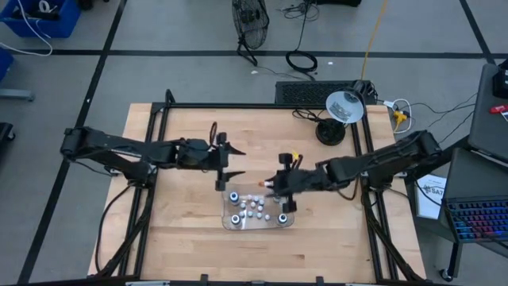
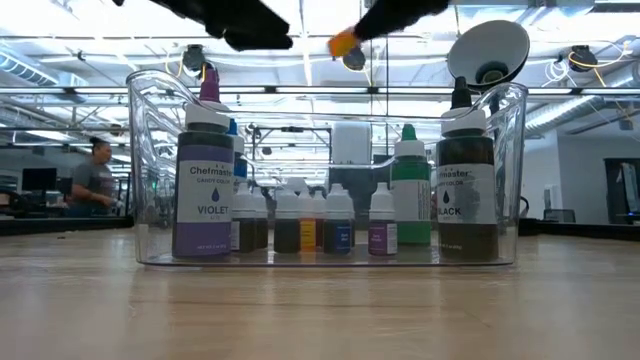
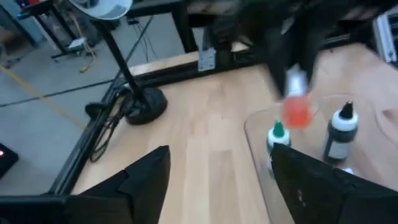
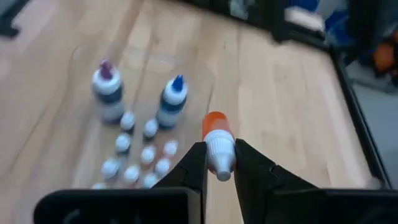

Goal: Pick & Place food coloring
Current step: Put the small orange food coloring bottle into the bin

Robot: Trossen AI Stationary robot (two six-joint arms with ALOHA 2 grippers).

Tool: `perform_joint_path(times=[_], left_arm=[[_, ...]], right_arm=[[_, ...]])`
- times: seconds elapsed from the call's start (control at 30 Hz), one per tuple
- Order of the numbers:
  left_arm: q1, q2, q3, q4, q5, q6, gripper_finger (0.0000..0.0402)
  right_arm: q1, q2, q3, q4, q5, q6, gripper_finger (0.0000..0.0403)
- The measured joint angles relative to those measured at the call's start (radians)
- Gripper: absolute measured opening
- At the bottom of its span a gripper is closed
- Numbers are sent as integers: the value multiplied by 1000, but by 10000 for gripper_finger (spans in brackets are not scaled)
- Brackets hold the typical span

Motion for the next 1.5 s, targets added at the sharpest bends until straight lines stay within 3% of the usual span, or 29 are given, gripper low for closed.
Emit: perform_joint_path(times=[0.3,0.57,1.1,1.5], left_arm=[[17,-28,-2,-75,-12,15,300],[36,-23,-2,-105,-10,32,296],[39,-23,-2,-114,-5,51,296],[39,-22,-2,-113,-5,51,296]], right_arm=[[71,275,561,-657,32,221,41],[51,593,824,-948,-177,275,41],[10,728,833,-1020,-249,293,41],[-1,729,718,-914,-299,284,41]])
